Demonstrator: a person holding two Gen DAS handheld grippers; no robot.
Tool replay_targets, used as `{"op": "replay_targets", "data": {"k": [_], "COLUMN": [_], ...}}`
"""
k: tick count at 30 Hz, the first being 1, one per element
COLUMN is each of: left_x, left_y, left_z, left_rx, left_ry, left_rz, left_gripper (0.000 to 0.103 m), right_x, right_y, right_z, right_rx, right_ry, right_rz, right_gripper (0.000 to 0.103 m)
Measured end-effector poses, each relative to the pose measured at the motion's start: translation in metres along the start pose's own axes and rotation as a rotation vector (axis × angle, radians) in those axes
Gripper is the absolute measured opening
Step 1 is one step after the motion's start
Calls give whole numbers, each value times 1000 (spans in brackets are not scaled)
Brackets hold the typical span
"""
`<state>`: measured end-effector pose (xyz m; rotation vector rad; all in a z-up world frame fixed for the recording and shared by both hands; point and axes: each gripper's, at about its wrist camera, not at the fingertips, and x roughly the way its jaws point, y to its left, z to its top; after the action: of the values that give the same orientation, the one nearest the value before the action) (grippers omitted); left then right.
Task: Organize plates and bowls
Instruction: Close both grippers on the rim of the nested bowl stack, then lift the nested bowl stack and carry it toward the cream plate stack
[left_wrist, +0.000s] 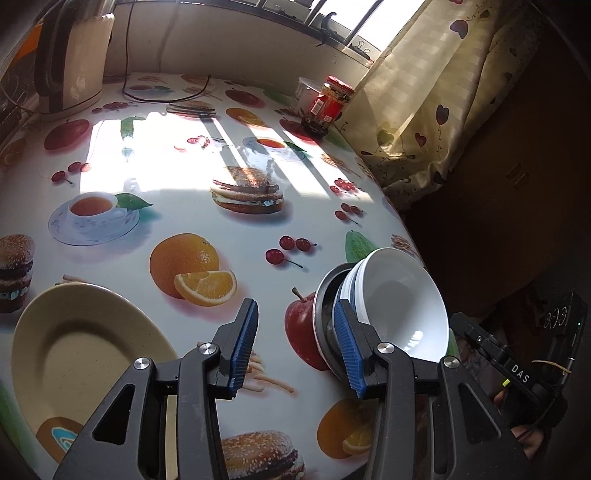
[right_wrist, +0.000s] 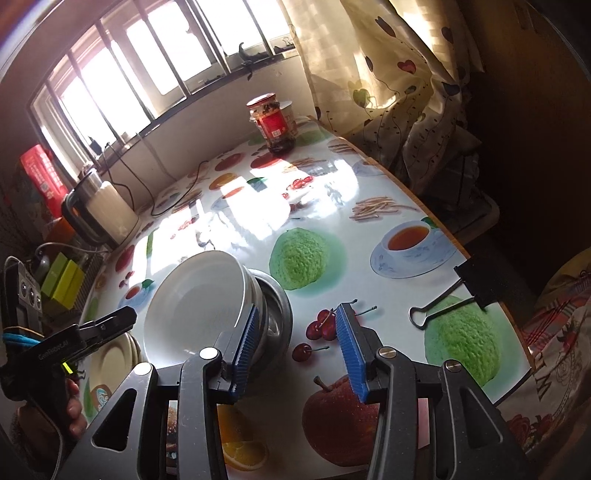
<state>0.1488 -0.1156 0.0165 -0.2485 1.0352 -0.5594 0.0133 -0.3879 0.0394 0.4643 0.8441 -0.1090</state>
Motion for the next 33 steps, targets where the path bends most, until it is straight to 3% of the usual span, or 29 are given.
{"op": "replay_targets", "data": {"k": [9,17,21,28,33], "left_x": [16,25,28,34,41], "left_y": [1,4,1,2,2], "left_z": [-7,-8,-8,-8,-10], "left_rx": [-7,-22,-20,-34,-36], "left_ry": [41,73,85,98,121], "left_rz": [-10,-29,-42,-41,-52], "left_gripper": [44,44,44,43,37], "right_x": [21,40,48,55,61], "right_y": [-17,-20,-22,-21,-23], "right_z": [-8,-12,-12,-11,-11], "right_rx": [24,42,50,55,81], "right_ry": [55,103,116,133,148], "right_rz": [-6,68,99,177,236], "right_gripper": [43,43,38,21,13]}}
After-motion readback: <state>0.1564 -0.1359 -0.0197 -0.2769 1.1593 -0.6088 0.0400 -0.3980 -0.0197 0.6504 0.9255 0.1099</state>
